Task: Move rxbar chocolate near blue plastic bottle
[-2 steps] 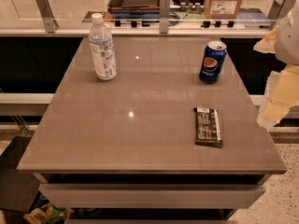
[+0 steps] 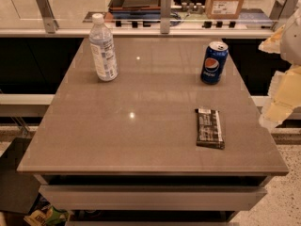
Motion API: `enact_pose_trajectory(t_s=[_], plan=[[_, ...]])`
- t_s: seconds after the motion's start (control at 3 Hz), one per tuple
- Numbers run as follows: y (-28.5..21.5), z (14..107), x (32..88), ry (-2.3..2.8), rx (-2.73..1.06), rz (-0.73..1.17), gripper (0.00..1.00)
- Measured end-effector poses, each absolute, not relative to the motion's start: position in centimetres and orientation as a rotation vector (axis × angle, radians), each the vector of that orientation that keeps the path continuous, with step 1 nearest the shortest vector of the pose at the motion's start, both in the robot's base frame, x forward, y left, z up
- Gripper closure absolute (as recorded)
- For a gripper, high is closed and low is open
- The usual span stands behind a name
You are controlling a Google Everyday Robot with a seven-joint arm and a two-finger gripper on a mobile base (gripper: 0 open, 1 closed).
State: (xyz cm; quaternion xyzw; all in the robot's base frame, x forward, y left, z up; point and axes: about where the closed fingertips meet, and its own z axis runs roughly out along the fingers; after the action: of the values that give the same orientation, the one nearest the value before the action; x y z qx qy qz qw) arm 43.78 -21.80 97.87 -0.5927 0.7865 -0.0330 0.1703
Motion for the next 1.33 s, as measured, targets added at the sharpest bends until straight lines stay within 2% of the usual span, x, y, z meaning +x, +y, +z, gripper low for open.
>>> enact_pose_trajectory(t_s=[0.67,1.33], plan=[[-22.0,95.2,41.7,2.398,-1.329,-0.046,0.00],[-21.8,88.7,40.4,2.617,-0.864,0.027,0.00]])
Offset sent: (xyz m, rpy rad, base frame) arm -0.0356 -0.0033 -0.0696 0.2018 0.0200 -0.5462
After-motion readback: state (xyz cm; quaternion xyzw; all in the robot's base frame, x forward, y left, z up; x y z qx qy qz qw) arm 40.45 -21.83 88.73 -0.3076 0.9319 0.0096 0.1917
